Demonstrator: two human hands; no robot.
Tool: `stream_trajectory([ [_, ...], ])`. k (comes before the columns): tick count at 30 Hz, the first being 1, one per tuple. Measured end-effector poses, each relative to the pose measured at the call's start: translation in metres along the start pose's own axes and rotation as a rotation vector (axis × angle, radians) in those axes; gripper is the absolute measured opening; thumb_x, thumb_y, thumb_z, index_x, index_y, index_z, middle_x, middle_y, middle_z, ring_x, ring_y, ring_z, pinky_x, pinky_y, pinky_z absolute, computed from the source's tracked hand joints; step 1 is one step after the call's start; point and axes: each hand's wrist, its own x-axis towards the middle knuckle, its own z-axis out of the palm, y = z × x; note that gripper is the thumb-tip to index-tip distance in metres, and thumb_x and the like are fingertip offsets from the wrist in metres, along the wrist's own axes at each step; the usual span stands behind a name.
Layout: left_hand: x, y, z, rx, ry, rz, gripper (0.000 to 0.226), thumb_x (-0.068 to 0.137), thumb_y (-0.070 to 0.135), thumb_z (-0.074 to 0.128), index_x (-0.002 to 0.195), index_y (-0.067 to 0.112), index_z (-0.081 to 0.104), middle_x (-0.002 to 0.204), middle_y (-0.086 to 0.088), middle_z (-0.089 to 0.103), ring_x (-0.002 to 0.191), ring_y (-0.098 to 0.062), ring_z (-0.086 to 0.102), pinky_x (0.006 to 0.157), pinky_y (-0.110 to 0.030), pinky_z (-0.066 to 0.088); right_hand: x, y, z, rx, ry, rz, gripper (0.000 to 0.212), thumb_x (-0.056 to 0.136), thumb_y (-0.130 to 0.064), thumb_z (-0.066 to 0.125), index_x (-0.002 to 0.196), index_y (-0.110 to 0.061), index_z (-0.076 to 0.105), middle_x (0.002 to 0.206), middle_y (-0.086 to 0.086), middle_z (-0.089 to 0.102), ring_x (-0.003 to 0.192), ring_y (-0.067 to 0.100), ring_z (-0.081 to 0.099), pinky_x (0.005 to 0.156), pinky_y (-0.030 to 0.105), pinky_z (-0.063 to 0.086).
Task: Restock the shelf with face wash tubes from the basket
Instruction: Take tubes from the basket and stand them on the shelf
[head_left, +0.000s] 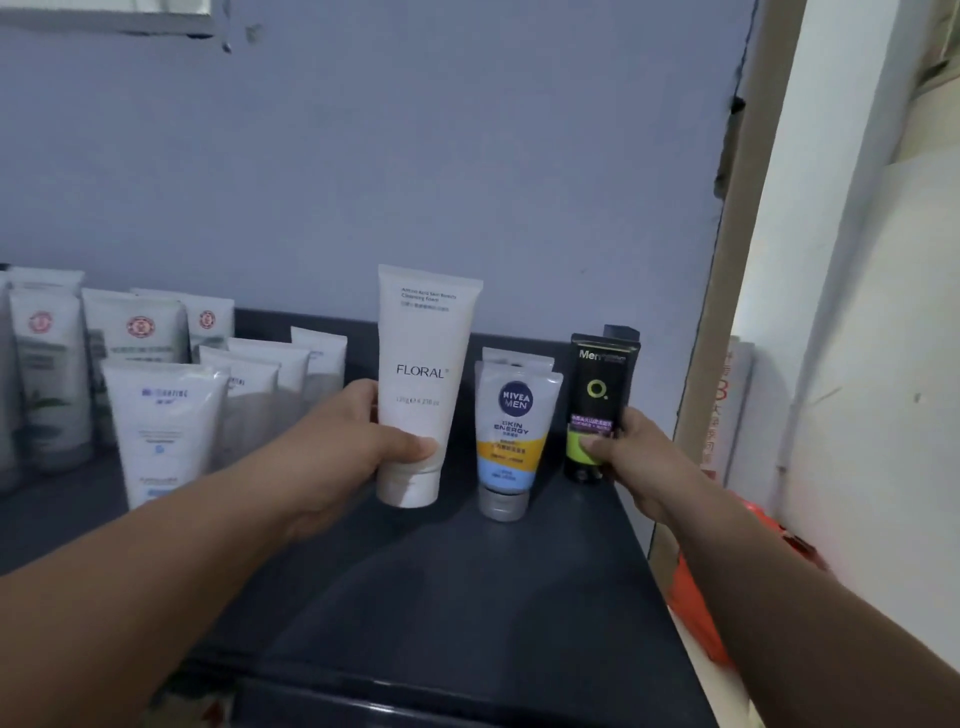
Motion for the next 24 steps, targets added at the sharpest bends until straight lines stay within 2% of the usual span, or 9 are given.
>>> stream_trajectory([
  [4,-0.001,-0.001,0.004,-0.011,-0.014,0.001,0.05,0.078,-0.013,0.062,0.125,0.002,0.051,0.115,-0.012,0.068,0.107,-0.025,0.065,0.096,-0.043,0.049,-0.001,0.004,0.003,0.027,-0.005,0.013,0.035,0.082,0.011,0.065,0.112,-0.007,0.059,0.109,0.015,0.068,0.097,0.028,0.066,0.091,0.037,0.052],
  [7,-0.005,-0.001,0.003,-0.011,-0.046,0.008,0.051,0.079,-0.012,0.063,0.125,0.006,0.051,0.116,-0.01,0.068,0.107,-0.024,0.065,0.097,-0.044,0.049,-0.011,-0.002,0.0,0.048,0.035,0.027,0.022,0.082,0.008,0.067,0.096,-0.009,0.062,0.098,0.014,0.068,0.085,0.023,0.064,0.084,0.034,0.052],
  [11,-0.013,-0.001,-0.003,-0.019,-0.073,0.024,0.052,0.079,-0.01,0.065,0.125,0.008,0.052,0.116,-0.008,0.068,0.108,-0.023,0.065,0.099,-0.044,0.048,-0.032,-0.028,-0.008,-0.001,0.427,-0.066,0.023,0.08,-0.002,0.063,0.101,-0.008,0.059,0.096,0.009,0.061,0.087,0.024,0.059,0.074,0.034,0.048],
  [13,-0.017,-0.002,-0.008,-0.025,-0.08,0.036,0.052,0.078,-0.009,0.066,0.125,0.008,0.052,0.116,-0.008,0.068,0.108,-0.023,0.065,0.099,-0.045,0.047,-0.056,-0.056,-0.001,-0.007,0.514,-0.213,0.014,0.08,-0.004,0.058,0.088,-0.015,0.059,0.09,0.005,0.06,0.081,0.023,0.059,0.071,0.035,0.047],
  [15,-0.023,-0.002,-0.012,-0.033,-0.085,0.049,0.051,0.077,-0.009,0.067,0.123,0.008,0.052,0.115,-0.008,0.068,0.108,-0.023,0.064,0.1,-0.045,0.047,-0.083,-0.085,0.017,0.005,0.39,-0.308,0.013,0.082,-0.006,0.059,0.079,-0.018,0.056,0.076,0.002,0.058,0.062,0.016,0.055,0.058,0.031,0.045],
  [17,-0.032,0.0,-0.019,-0.044,-0.103,0.064,0.05,0.077,-0.009,0.067,0.121,0.009,0.052,0.114,-0.008,0.068,0.108,-0.023,0.064,0.1,-0.045,0.047,-0.112,-0.11,0.043,0.046,0.191,-0.332,0.01,0.086,-0.009,0.062,0.081,-0.016,0.057,0.071,0.002,0.057,0.051,0.011,0.051,0.049,0.025,0.041],
  [19,-0.043,0.003,-0.028,-0.041,-0.132,0.081,0.053,0.075,-0.007,0.071,0.121,0.011,0.053,0.114,-0.007,0.069,0.107,-0.022,0.064,0.1,-0.045,0.047,-0.137,-0.13,0.069,0.059,0.085,-0.329,0.01,0.088,-0.019,0.066,0.094,-0.016,0.059,0.082,0.001,0.06,0.055,0.01,0.054,0.048,0.022,0.042],
  [21,-0.055,0.009,-0.041,-0.011,-0.173,0.109,0.062,0.064,0.004,0.076,0.121,0.014,0.054,0.114,-0.004,0.069,0.108,-0.021,0.065,0.1,-0.044,0.047,-0.155,-0.147,0.091,0.036,0.027,-0.338,0.03,0.087,-0.035,0.067,0.111,-0.021,0.057,0.094,-0.005,0.064,0.069,0.009,0.062,0.056,0.023,0.047],
  [24,-0.072,0.018,-0.067,0.001,-0.221,0.138,0.067,0.058,0.013,0.075,0.121,0.019,0.054,0.114,-0.001,0.069,0.108,-0.02,0.065,0.099,-0.044,0.048,-0.177,-0.171,0.121,-0.001,-0.067,-0.382,0.031,0.087,-0.041,0.065,0.111,-0.024,0.058,0.092,-0.011,0.07,0.076,0.007,0.064,0.06,0.026,0.044],
])
